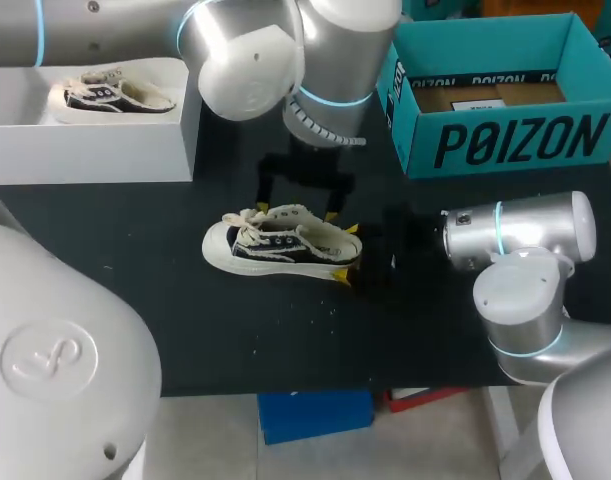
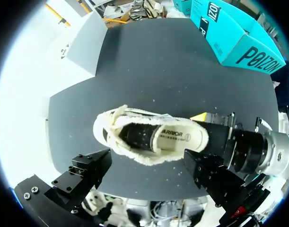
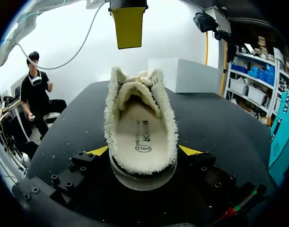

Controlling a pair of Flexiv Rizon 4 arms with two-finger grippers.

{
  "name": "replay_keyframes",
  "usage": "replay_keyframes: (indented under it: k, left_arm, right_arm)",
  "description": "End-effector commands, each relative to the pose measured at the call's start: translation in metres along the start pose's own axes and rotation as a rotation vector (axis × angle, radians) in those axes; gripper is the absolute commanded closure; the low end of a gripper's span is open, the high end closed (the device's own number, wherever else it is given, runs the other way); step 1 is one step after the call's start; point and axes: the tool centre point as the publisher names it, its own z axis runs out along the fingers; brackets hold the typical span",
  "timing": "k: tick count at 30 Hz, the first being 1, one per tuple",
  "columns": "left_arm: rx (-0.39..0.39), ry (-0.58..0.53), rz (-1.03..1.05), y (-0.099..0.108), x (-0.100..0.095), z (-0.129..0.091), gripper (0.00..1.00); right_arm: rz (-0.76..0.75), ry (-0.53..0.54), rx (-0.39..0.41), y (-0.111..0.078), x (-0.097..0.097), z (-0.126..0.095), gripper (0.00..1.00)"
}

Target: Take the shoe out of the shoebox, open the shoe tongue, remove and reinsert the insole, then place the shoe into the shoebox

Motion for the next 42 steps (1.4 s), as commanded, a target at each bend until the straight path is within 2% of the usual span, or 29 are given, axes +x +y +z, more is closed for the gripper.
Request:
replay_keyframes:
  k: [1, 9, 13, 23, 34, 35, 40, 42]
  left_arm:
    - [0.001, 0.005, 0.002, 0.001, -0.001, 0.001, 0.00]
    - [0.001, -0.074, 0.053, -0.001, 0.004, 0.025, 0.00]
    - [-0.006, -0.126, 0.068, -0.004, 0.002, 0.030, 0.00]
    - [-0.021, -0.171, 0.146, -0.007, 0.004, 0.050, 0.00]
    - [-0.028, -0.246, 0.204, -0.008, -0.001, 0.061, 0.00]
    - [-0.029, -0.254, 0.206, -0.008, -0.002, 0.062, 0.06]
    - [-0.019, -0.313, 0.231, -0.006, -0.004, 0.065, 0.60]
    - [-0.018, -0.341, 0.226, -0.005, -0.004, 0.067, 0.73]
  right_arm:
    - [0.002, -0.002, 0.002, 0.000, -0.001, 0.003, 1.00]
    - [0.002, -0.002, 0.002, 0.000, -0.001, 0.003, 1.00]
    - [0.002, -0.002, 0.002, 0.000, -0.001, 0.003, 1.00]
    - [0.002, -0.002, 0.002, 0.000, -0.001, 0.003, 1.00]
    - [0.002, -0.002, 0.002, 0.000, -0.001, 0.003, 1.00]
    - [0.002, -0.002, 0.002, 0.000, -0.001, 0.003, 1.00]
    - [0.002, -0.002, 0.002, 0.000, -0.001, 0.003, 1.00]
    - [0.002, -0.002, 0.002, 0.000, -0.001, 0.003, 1.00]
